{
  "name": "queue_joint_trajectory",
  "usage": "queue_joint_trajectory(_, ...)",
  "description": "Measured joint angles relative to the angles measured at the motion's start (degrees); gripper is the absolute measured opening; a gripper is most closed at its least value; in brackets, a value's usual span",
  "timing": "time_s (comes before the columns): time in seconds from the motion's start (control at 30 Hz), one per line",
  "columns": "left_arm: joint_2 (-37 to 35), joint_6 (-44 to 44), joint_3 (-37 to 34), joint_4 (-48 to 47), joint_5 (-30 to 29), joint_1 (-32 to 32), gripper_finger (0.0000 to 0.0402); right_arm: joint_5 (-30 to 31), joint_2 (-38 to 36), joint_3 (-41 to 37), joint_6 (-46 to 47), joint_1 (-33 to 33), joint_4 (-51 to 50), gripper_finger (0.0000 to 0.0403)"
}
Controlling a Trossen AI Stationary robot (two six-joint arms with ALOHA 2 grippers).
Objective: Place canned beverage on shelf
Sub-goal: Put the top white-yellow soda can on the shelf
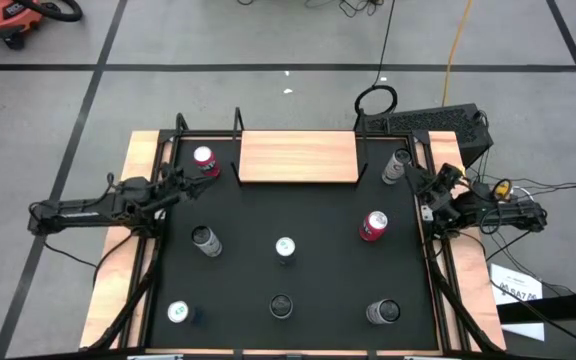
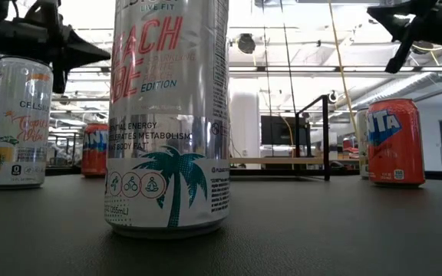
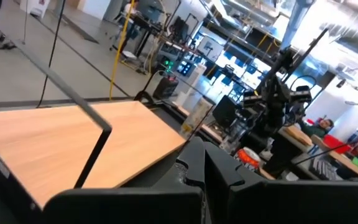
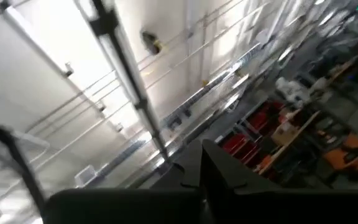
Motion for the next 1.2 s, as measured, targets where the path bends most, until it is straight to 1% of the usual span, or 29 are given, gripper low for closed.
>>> queue_joint_trajectory(0.07,2.0,0.0,1.5,-0.3,0.0,0.0,0.0000,6.0,0.0,0.1,2.3,0.0,-1.4,0.0000)
queue_joint_trajectory(0.1,3.0,0.3,2.2,-0.4,0.1,0.0,0.0000,7.7,0.1,0.1,3.2,0.0,-2.6,0.0000)
queue_joint_trajectory(0.2,6.0,0.4,4.7,-0.3,0.1,0.0,0.0000,8.0,0.1,0.1,4.5,0.0,-7.0,0.0004)
queue_joint_trajectory(0.3,8.6,0.4,7.0,-0.3,0.4,0.0,0.0011,7.8,0.8,0.1,6.7,0.0,-9.9,0.0022)
queue_joint_trajectory(0.4,11.3,-0.9,9.3,-0.4,1.1,0.0,0.0038,7.7,1.7,0.2,7.0,0.0,-9.9,0.0054)
queue_joint_trajectory(0.57,16.7,-1.0,13.5,-0.4,3.9,0.0,0.0093,5.8,3.7,2.2,5.9,0.0,-11.8,0.0123)
queue_joint_trajectory(0.7,21.1,0.2,17.5,-0.4,3.7,0.0,0.0105,4.7,6.1,5.7,5.2,0.0,-16.2,0.0181)
queue_joint_trajectory(0.83,25.1,0.4,21.1,-0.5,3.6,0.8,0.0106,4.7,8.9,10.7,5.1,0.0,-23.7,0.0235)
queue_joint_trajectory(0.93,27.6,-2.6,23.5,-3.6,3.8,2.0,0.0106,4.7,11.5,15.1,4.9,0.0,-30.5,0.0274)
queue_joint_trajectory(1.0,29.1,-2.3,24.8,-4.8,5.0,2.4,0.0106,4.7,13.4,18.2,4.5,0.0,-35.6,0.0297)
queue_joint_trajectory(1.1,31.4,-0.5,26.8,-4.9,6.6,2.5,0.0106,4.7,17.0,23.7,4.9,0.0,-44.3,0.0319)
queue_joint_trajectory(1.2,33.6,0.2,29.4,-4.9,8.0,2.8,0.0111,4.7,21.5,29.8,5.1,0.0,-54.3,0.0325)
